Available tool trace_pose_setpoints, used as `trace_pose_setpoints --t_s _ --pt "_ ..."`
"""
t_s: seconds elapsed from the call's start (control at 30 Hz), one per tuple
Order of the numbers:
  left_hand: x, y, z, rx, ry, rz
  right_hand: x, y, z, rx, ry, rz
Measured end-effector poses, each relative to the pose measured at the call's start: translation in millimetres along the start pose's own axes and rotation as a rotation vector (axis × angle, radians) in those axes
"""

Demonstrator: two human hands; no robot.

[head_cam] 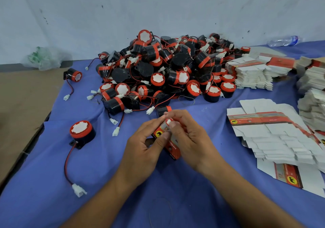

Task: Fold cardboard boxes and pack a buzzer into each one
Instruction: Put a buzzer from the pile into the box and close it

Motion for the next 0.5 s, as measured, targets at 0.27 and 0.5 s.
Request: trace_pose_setpoints --t_s 0.27,0.5 --pt "-1.2 -2.9 1.5 -0.029 -0.02 -0.011 6.0 -3.6 0.2 0.024 0.054 0.069" --pt "-1.4 -4.5 0.1 -0.066 -0.054 -0.076 -2.4 -7.2 3.2 -0.005 0.061 0.104"
Point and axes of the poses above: each hand's wrist, its own z-axis towards the middle knuckle, its own y-axis out of the palm, x = y × z, the point moved 1 cm from there along z, towards the middle knuckle, and after that the axes turned 13 degrees about z, right-handed, at the moved point
